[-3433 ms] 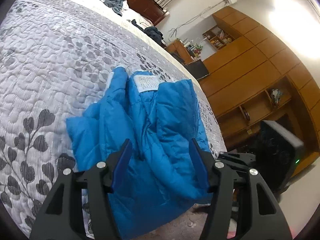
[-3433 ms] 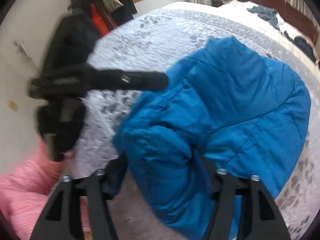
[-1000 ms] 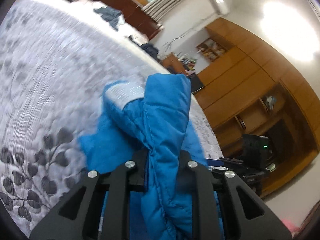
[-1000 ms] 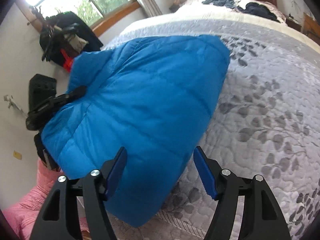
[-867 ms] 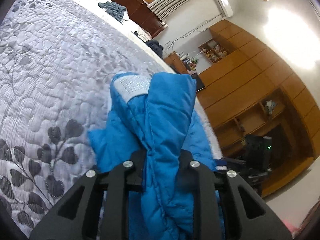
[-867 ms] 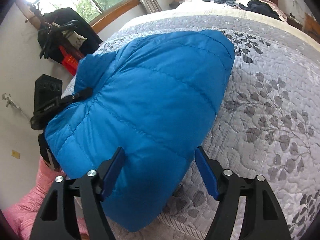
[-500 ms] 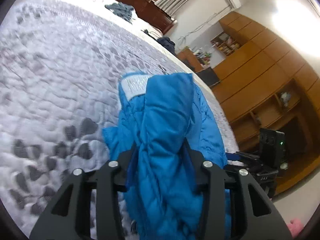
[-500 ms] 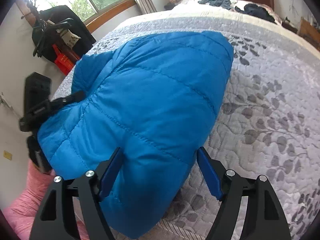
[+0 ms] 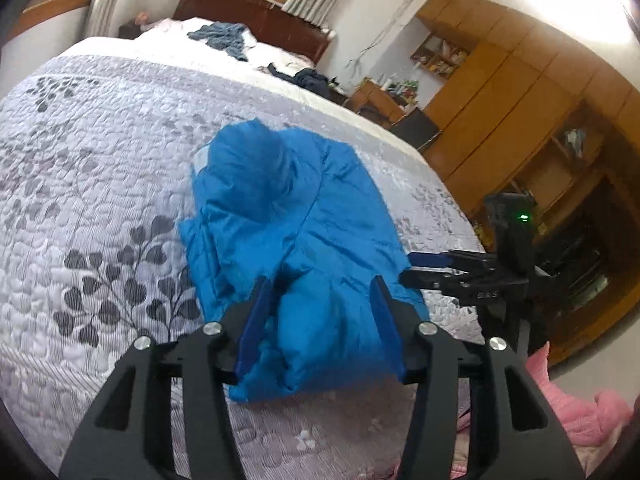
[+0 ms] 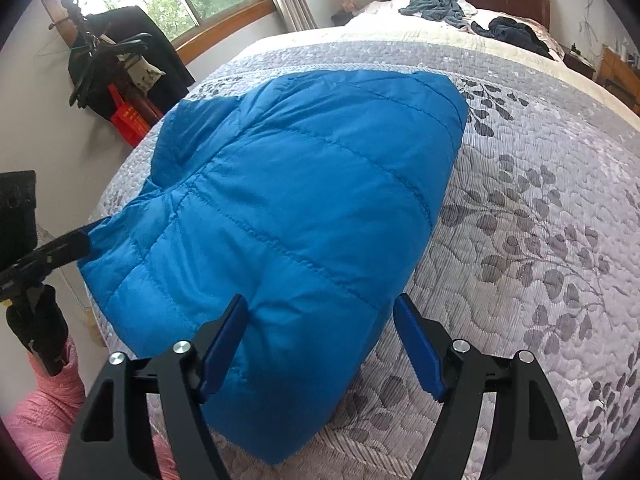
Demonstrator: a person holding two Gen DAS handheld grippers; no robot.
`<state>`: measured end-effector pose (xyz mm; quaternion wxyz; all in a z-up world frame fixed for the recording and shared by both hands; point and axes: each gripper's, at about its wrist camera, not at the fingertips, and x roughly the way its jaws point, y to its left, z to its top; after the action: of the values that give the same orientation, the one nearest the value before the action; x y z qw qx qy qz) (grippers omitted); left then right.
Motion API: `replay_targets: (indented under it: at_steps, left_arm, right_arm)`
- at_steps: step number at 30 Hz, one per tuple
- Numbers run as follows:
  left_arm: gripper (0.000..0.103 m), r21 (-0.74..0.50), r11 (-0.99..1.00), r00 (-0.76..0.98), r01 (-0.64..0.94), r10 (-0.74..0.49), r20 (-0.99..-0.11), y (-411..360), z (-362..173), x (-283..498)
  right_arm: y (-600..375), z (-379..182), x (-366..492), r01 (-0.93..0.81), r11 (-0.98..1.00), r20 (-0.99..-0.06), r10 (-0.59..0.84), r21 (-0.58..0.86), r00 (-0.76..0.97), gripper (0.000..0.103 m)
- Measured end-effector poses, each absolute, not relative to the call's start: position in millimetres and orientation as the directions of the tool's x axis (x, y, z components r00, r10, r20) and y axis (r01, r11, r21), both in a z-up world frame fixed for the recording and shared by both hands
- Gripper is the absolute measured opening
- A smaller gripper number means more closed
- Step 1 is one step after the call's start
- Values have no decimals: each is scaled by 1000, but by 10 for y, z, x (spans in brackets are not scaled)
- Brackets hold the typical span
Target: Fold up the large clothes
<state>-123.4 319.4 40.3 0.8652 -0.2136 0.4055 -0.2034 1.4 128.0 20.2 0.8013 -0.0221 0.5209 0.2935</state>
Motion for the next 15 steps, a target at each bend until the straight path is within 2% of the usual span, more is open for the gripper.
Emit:
replay_targets:
  at_steps: [2,3,10,15]
  left_arm:
    - [21,-546,822,570,161,-529,-629,3220,328,-1227]
    - [19,-559,815,563,150,-536,-630,3231,294,-1225]
    - [15,-570,812,522,127,-543,-658,3299,157,-1211]
    - [16,-639,766,460,69,-593,-661,3397,-295,-1159]
  right_arm:
    - [1276,205,3,-496,826,-847,448,269,287,76]
    - [1275,208,-3,-497,826,-846,448,267,288,76]
    - [1292,230,-58,-511,817,-844,453,266,286,76]
    - [1326,148,-40,-521,806,-849,463,281,257,76]
